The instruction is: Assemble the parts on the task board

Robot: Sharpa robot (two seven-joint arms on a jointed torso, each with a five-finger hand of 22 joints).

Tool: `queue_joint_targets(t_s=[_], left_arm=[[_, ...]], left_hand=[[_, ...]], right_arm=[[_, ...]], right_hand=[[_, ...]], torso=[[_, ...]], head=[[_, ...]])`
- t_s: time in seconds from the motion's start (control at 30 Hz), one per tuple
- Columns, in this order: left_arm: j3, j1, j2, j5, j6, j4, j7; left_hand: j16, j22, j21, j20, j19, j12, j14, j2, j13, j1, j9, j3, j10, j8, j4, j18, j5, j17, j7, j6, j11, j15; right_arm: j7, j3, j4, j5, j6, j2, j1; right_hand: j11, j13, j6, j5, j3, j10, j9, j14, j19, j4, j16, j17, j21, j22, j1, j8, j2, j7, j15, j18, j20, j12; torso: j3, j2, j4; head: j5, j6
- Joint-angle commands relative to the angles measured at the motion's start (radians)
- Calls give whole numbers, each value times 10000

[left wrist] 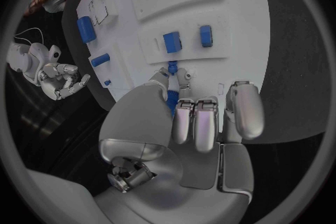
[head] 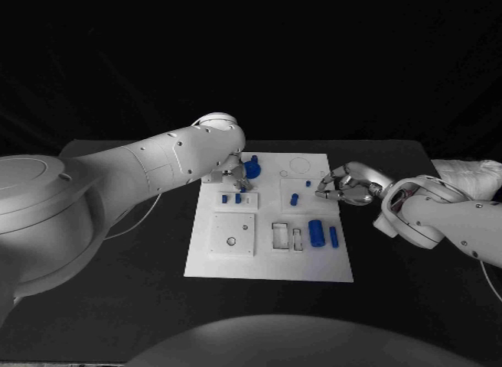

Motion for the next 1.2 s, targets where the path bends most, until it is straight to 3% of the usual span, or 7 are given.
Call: queue_joint_targets(t_s=[0.03,0.13,0.27,0.6,0.83,1.2], left_arm=[[-91,-179,-64,-314,613,-54,-408],[-91,-185,-63,-318,645,-38,-405],[-92,-194,-56,-319,632,-30,-339],[-92,-232,-104,-156,331,39,-153],[-91,-271,-249,74,-27,204,39],[-88,-288,-507,144,-856,464,416]], left_hand=[[25,1899,-28,24,-73,-19,1037,-29,2409,198,-187,101,839,-575,-76,87,311,2634,271,-119,100,98],[25,1902,-14,27,-69,-14,1037,-54,2415,350,-489,220,844,-867,-180,88,559,2634,266,131,102,114],[25,1910,24,-1,-50,12,1037,-119,2445,705,-977,553,870,-1295,-453,87,1336,2634,219,523,55,77],[25,1964,237,-68,75,155,1037,-351,2606,925,-1857,1207,1018,-1947,-800,41,1091,2634,126,1228,-32,-13],[25,2000,375,-113,158,177,1037,-515,2631,1148,-2170,1440,1040,-2126,-1073,13,975,2634,81,1493,-81,-62],[25,1999,373,-121,168,164,1037,-622,2617,1128,-2399,1522,1028,-2323,-1137,10,900,2634,149,1448,-46,-55]], right_arm=[[32,0,7,-45,175,-4,-9],[27,0,9,-45,183,-9,-10],[20,-1,12,-45,187,-18,-11],[-6,-1,15,-45,203,-30,-19],[-7,-1,-10,-45,184,-45,-29],[6,-1,-40,-45,140,-56,-49]], right_hand=[[12,2605,57,52,75,1079,-9,1062,-6,-3,35,2632,-47,2093,69,-35,-32,4,16,106,22,-35],[13,2605,56,67,79,1079,-10,1062,-10,-4,35,2632,-52,2091,73,-38,-30,5,17,107,23,-35],[13,2605,56,67,79,1079,-10,1062,-10,-4,35,2632,-52,2091,73,-38,-30,5,17,107,23,-35],[13,2605,58,86,88,1079,-12,1062,-37,-13,35,2632,-87,2077,88,-40,-27,3,17,117,23,-35],[13,2605,58,86,88,1079,-12,1062,-37,-13,35,2632,-87,2077,88,-40,-27,3,17,117,23,-35],[13,2605,59,91,92,1079,-12,1062,-43,-16,35,2632,-96,2074,94,-41,-26,3,17,119,23,-35]], torso=[[1,-4,-1],[0,-2,6],[3,-4,9],[2,-7,-7],[-7,0,-8],[5,-15,3]], head=[[6,-2],[13,-2],[15,-2],[39,-2],[11,-2],[-7,-2]])
